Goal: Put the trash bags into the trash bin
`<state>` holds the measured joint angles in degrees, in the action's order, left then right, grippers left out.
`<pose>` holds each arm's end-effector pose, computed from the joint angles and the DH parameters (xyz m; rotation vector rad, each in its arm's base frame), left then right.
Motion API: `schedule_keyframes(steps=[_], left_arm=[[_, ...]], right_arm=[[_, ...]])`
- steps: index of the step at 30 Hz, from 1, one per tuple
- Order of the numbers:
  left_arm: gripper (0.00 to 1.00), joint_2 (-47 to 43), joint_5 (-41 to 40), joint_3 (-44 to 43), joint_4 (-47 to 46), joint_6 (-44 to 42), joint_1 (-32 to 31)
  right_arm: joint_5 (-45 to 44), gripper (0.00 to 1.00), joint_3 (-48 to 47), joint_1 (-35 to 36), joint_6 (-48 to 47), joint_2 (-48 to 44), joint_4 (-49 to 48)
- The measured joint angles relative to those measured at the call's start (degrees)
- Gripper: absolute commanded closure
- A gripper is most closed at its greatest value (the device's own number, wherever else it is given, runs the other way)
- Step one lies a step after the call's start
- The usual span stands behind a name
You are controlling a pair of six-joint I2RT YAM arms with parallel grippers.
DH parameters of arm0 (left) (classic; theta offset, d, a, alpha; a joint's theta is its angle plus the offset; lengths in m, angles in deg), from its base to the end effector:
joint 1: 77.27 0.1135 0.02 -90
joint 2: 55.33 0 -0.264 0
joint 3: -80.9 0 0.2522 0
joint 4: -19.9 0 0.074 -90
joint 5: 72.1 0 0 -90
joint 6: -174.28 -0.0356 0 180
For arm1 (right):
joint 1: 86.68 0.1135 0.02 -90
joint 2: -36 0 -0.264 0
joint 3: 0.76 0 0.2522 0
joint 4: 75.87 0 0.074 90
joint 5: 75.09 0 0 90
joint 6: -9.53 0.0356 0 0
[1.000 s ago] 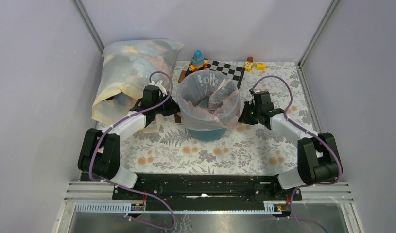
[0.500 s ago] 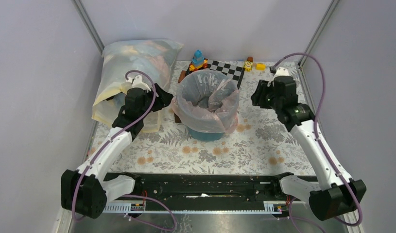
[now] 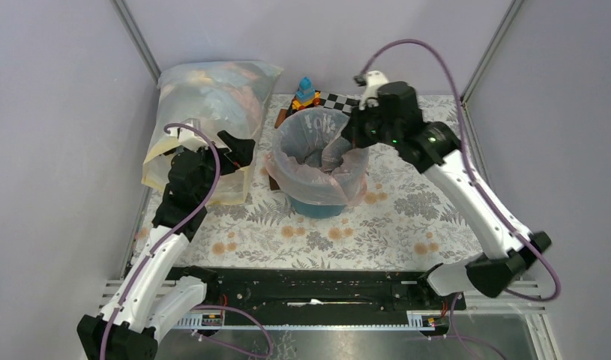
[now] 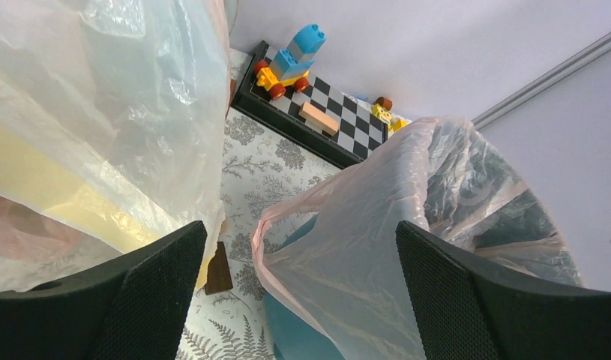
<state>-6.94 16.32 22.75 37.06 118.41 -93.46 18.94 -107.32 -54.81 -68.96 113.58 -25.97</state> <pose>0.1942 -0.0554 0.3395 -0.2922 1.7156 -0.6283 0.2417 0.1532 0.4544 -0.3966 1.9377 0.5676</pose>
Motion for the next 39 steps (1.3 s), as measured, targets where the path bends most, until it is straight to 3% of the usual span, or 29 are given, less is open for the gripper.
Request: schedule_keyframes(steps=[8,19,33,39], left_arm=[[0.01,-0.8,4.3,-0.4,1.0,-0.2,0.0],[0.02,6.7,18.2,-3.8,1.0,0.1,0.0],[0.21,13.8,25.6,-6.9,0.1,0.4,-0.4],[0.28,16.3,27.5,-7.3,-0.5,0.3,-0.6]], right_arm=[[-2.8,1.00,-7.7,7.3,-1.9,14.6,6.0],[-5.6,1.00,-8.3,9.2,-4.2,21.6,10.0],[-6.1,1.00,-8.2,10.7,-5.6,30.8,10.8],[-6.4,1.00,-3.3,10.9,-5.4,31.1,8.8]])
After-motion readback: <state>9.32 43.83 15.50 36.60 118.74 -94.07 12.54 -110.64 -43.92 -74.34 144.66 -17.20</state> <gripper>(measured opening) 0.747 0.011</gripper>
